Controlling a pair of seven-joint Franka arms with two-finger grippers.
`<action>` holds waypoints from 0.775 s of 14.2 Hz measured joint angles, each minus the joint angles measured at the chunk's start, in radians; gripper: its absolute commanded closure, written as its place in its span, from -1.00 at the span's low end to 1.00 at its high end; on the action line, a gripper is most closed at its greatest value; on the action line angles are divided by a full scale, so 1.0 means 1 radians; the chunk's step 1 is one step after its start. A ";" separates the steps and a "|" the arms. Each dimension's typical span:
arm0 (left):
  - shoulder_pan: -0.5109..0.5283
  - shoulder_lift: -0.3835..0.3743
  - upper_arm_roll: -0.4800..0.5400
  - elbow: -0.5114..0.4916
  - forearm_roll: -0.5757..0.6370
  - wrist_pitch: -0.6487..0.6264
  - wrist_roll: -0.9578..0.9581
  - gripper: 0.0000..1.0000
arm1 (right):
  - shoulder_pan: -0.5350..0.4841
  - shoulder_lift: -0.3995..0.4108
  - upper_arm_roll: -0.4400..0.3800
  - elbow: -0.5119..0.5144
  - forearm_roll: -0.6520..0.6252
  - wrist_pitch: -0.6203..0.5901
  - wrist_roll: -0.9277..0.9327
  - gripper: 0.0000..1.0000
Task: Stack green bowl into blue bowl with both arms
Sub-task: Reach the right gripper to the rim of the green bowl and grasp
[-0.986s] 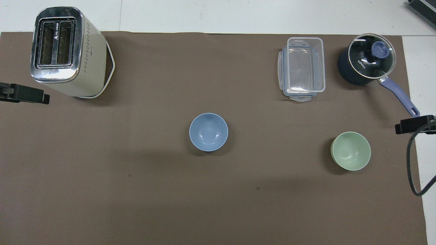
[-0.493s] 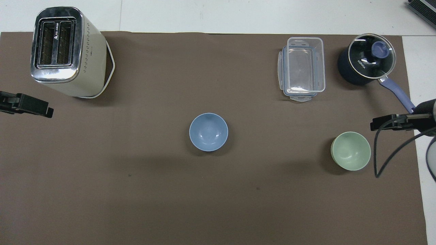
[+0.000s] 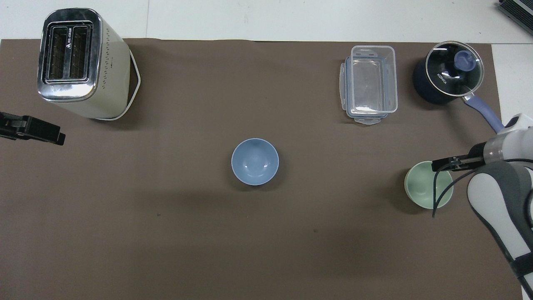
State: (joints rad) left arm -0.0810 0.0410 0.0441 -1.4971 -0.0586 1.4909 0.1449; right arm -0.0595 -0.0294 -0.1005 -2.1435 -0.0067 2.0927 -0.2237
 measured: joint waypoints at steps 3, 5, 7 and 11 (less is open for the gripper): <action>0.000 0.000 0.000 0.000 0.000 0.000 0.000 -1.00 | -0.015 0.002 0.000 -0.014 0.000 0.016 -0.036 -1.00; 0.000 0.000 0.002 -0.002 0.003 0.000 0.000 -1.00 | -0.035 0.009 -0.001 -0.056 0.000 0.086 -0.081 -1.00; 0.000 0.000 0.004 -0.002 0.010 0.000 0.000 -1.00 | -0.047 0.020 -0.001 -0.093 0.000 0.130 -0.104 -1.00; 0.000 -0.012 0.004 -0.029 0.013 0.001 0.000 -1.00 | -0.063 0.025 -0.001 -0.125 0.000 0.157 -0.127 -1.00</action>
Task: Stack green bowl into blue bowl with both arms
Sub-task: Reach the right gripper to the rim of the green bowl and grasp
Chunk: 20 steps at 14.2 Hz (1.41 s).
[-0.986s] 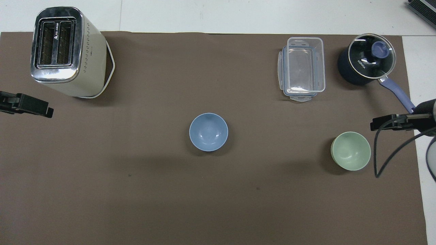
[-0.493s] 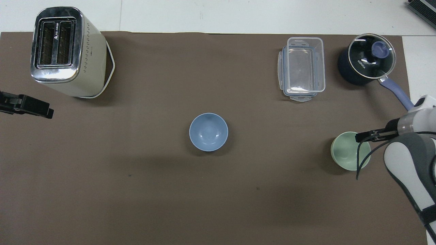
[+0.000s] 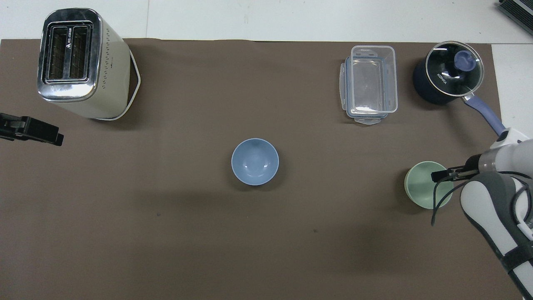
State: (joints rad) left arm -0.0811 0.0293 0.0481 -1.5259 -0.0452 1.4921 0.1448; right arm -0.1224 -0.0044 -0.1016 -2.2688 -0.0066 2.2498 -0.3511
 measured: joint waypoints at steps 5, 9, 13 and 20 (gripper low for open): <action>0.000 -0.045 0.000 -0.066 0.012 0.004 0.000 -1.00 | -0.035 0.047 -0.001 -0.011 0.000 0.058 -0.072 -0.78; 0.000 -0.049 0.000 -0.070 0.016 0.004 0.000 -1.00 | -0.034 0.054 0.000 -0.012 0.000 0.057 -0.099 0.27; 0.000 -0.049 0.000 -0.070 0.018 0.004 0.000 -1.00 | -0.034 0.054 0.000 -0.014 0.000 0.057 -0.137 1.00; 0.000 -0.049 0.000 -0.067 0.020 0.005 0.000 -1.00 | -0.031 0.048 0.003 0.042 0.002 -0.037 -0.145 1.00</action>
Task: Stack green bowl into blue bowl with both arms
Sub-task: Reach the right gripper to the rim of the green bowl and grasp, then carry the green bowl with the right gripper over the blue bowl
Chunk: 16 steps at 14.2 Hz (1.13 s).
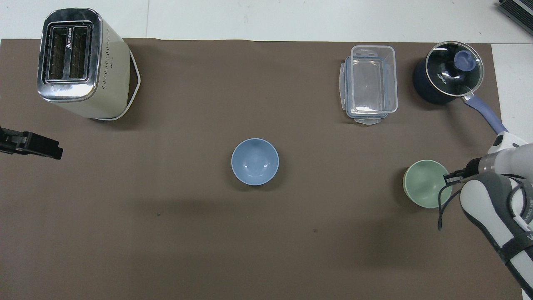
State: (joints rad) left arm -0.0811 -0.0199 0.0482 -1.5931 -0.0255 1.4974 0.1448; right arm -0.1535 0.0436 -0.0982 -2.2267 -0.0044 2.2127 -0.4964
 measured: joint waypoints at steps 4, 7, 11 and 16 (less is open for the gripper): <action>0.000 -0.001 -0.003 0.000 0.005 0.000 0.000 -1.00 | 0.017 -0.022 0.010 0.144 0.079 -0.182 0.000 1.00; 0.000 -0.003 -0.004 0.000 0.006 0.001 0.000 -1.00 | 0.072 -0.036 0.016 0.196 0.125 -0.216 0.029 1.00; 0.000 -0.003 -0.004 0.000 0.006 0.003 0.000 -1.00 | 0.205 -0.037 0.034 0.268 0.138 -0.252 0.237 1.00; 0.000 -0.003 -0.004 0.000 0.006 0.019 0.002 -1.00 | 0.310 -0.037 0.044 0.291 0.138 -0.253 0.420 1.00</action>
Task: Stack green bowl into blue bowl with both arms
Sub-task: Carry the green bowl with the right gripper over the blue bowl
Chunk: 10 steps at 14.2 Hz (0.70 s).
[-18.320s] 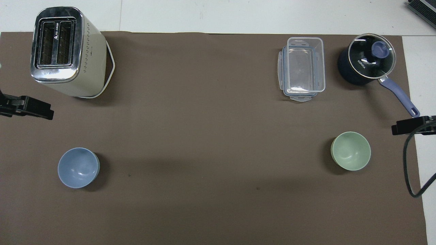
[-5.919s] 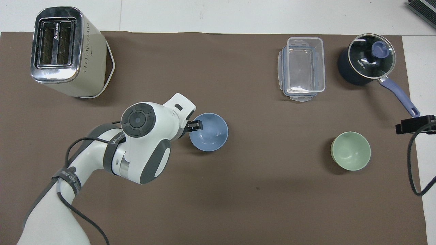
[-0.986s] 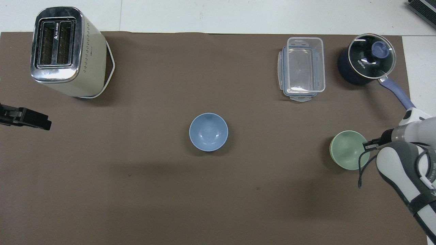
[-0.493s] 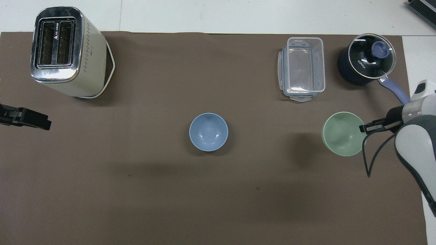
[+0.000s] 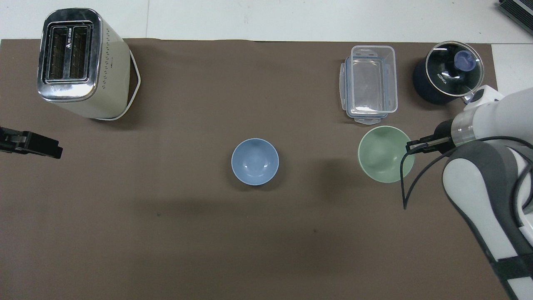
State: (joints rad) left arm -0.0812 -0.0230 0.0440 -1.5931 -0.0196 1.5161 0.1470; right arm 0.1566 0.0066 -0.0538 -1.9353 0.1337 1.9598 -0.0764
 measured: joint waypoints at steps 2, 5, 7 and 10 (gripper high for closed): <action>0.000 0.000 0.000 0.000 0.000 0.022 0.000 -1.00 | 0.045 0.000 0.012 0.012 0.004 0.000 0.085 1.00; 0.000 0.000 0.000 0.000 0.000 0.026 0.001 -1.00 | 0.103 0.002 0.020 0.028 0.066 0.003 0.194 1.00; 0.000 0.000 0.000 0.000 0.001 0.026 0.004 -1.00 | 0.145 0.013 0.021 0.049 0.084 0.005 0.273 1.00; 0.000 0.000 0.000 0.000 0.002 0.026 0.005 -1.00 | 0.227 0.067 0.023 0.098 0.086 0.017 0.408 1.00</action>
State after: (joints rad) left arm -0.0813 -0.0229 0.0435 -1.5932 -0.0178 1.5425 0.1521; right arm 0.3832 0.0731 -0.0309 -1.8374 0.2194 1.9767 0.3319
